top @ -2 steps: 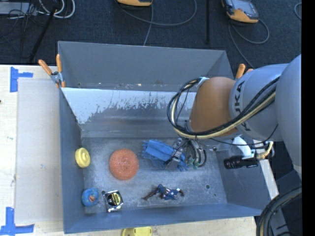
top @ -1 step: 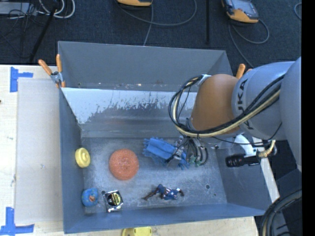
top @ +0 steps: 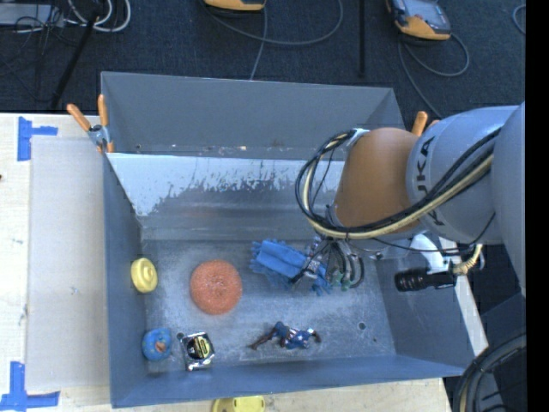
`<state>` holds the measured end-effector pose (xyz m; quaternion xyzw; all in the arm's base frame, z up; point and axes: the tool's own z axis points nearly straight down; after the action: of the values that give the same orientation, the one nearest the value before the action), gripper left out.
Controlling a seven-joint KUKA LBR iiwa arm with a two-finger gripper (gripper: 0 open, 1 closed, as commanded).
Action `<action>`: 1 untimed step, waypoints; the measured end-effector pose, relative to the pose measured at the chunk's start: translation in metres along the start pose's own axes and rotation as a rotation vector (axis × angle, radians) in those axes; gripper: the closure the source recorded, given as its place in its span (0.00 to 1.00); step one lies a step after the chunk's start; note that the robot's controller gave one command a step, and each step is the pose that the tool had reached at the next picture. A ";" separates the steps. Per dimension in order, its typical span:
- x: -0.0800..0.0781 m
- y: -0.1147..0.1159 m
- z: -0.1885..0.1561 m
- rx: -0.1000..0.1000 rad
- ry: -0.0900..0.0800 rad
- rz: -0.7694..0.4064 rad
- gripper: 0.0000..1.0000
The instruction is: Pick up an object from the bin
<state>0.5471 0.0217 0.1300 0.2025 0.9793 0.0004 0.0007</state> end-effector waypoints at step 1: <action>0.000 0.000 -0.005 0.000 0.001 0.000 1.00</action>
Offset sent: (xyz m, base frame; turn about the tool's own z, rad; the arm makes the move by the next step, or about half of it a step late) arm 0.0000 0.0000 0.0320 0.0000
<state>0.5468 0.0217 0.1349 0.2023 0.9793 0.0004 0.0001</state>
